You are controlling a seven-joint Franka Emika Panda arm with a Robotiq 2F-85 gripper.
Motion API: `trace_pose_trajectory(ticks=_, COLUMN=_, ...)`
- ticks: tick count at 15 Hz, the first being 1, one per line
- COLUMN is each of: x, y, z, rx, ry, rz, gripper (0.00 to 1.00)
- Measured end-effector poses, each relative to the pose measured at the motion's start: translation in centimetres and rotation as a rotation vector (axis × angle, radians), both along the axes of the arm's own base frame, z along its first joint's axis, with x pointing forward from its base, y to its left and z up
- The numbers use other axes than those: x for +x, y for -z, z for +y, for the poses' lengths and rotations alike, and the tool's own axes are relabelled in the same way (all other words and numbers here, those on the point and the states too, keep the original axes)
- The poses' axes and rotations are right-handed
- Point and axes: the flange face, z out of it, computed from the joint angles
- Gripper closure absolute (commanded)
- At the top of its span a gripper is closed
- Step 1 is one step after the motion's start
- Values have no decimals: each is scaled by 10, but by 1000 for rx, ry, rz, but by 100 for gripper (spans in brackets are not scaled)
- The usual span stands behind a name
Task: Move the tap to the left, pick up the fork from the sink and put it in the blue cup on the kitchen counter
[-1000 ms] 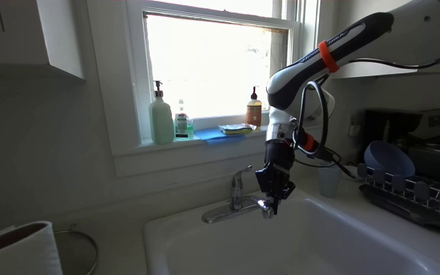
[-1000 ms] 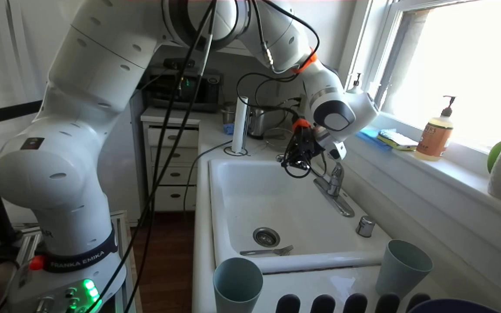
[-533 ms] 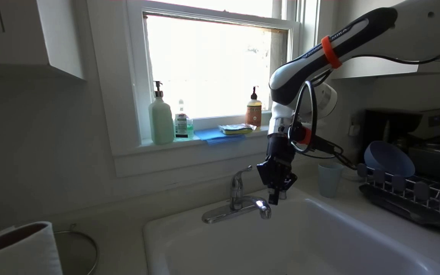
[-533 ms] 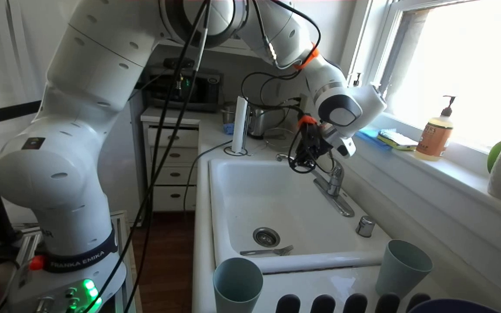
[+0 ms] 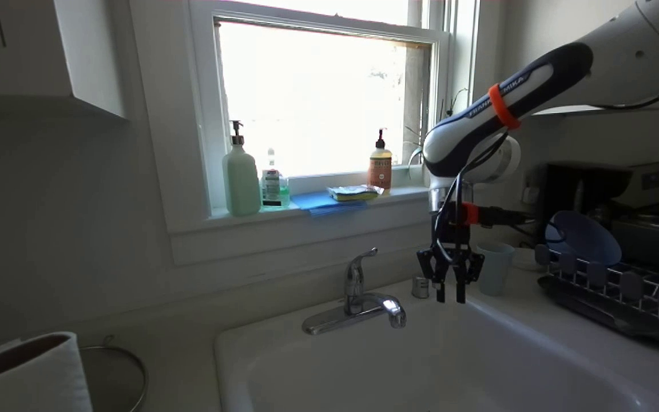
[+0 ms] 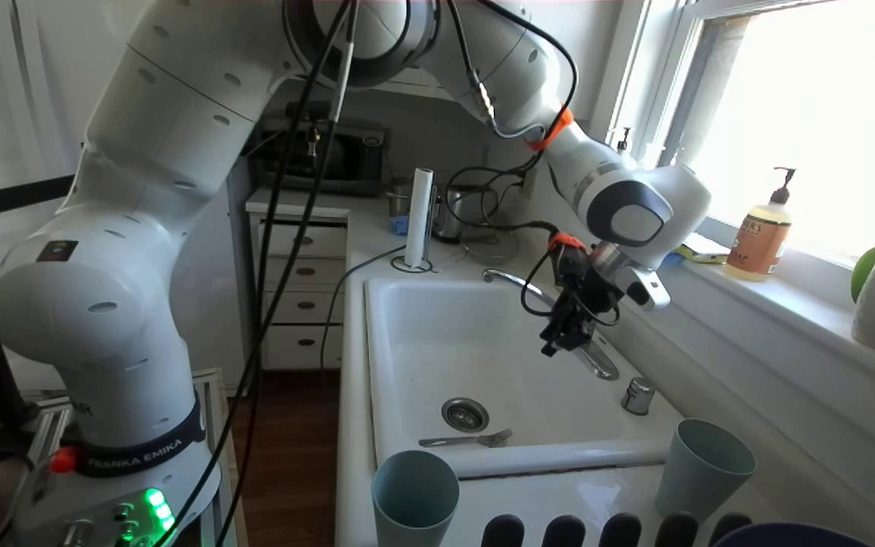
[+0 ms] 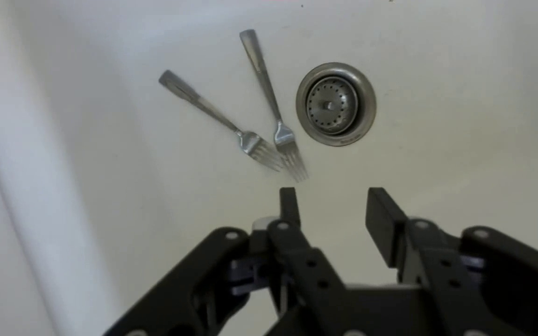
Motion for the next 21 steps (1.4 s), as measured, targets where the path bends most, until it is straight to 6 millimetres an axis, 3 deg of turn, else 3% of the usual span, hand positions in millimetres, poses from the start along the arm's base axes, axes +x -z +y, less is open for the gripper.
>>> trace_pose_trajectory(ticks=3, x=-1, y=55, z=2, rx=-45, ry=123, rz=98, gripper=4)
trace_pose_trajectory(ticks=6, x=-6, y=112, z=15, rx=-85, ry=230, rz=220, gripper=0)
trace_pose_trajectory(ticks=8, x=-8, y=139, z=23, rx=-96, ry=241, rz=295, gripper=0)
trace_pose_trajectory(ticks=15, x=-5, y=152, z=25, rx=-89, ry=214, rz=336, gripper=0)
trace_pose_trajectory(ticks=21, x=-16, y=190, z=33, rx=-16, ry=-4, rz=331, gripper=0)
